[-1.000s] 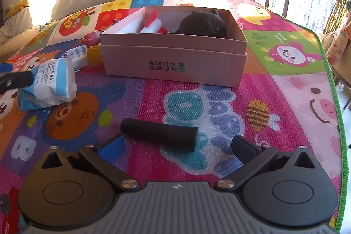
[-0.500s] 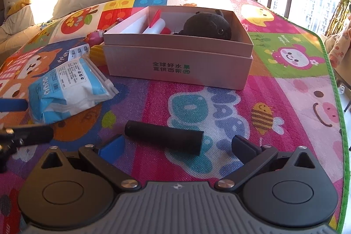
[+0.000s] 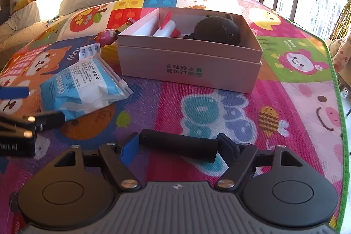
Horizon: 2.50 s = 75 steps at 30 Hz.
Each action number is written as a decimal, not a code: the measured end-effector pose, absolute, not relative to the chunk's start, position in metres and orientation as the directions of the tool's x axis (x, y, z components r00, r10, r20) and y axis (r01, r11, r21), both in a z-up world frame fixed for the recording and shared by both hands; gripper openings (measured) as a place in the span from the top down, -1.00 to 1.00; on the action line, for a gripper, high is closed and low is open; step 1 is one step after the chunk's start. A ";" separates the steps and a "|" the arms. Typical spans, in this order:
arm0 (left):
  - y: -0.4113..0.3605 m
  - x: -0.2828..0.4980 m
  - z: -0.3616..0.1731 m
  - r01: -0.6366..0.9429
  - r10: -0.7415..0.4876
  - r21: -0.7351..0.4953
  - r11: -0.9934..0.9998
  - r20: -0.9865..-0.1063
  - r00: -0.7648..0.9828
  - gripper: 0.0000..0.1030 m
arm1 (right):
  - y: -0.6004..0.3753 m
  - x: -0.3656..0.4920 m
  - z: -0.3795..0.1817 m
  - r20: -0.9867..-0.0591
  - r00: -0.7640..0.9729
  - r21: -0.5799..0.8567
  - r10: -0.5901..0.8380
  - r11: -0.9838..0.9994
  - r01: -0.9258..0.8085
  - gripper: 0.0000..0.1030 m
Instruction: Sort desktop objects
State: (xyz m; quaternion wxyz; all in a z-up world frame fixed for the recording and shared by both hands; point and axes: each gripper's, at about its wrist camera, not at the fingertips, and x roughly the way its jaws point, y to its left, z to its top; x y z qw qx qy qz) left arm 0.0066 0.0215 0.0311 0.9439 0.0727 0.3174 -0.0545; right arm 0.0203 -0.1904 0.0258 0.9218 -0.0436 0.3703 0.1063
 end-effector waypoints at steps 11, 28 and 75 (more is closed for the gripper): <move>-0.008 0.040 0.013 0.263 -0.016 0.291 0.920 -0.642 0.767 -1.00 | -0.209 0.006 0.027 -0.695 0.705 -0.013 0.141 0.978 -0.209 -0.49; -0.005 0.030 0.021 0.242 -0.067 0.192 0.951 -0.636 0.769 -0.24 | -0.214 -0.010 0.037 -0.671 0.723 -0.025 0.162 0.970 -0.241 -0.48; 0.034 0.015 0.038 0.110 -0.044 0.092 0.990 -0.536 0.843 -1.00 | -0.222 0.140 0.196 -0.418 0.866 0.116 0.275 0.961 -0.250 -0.83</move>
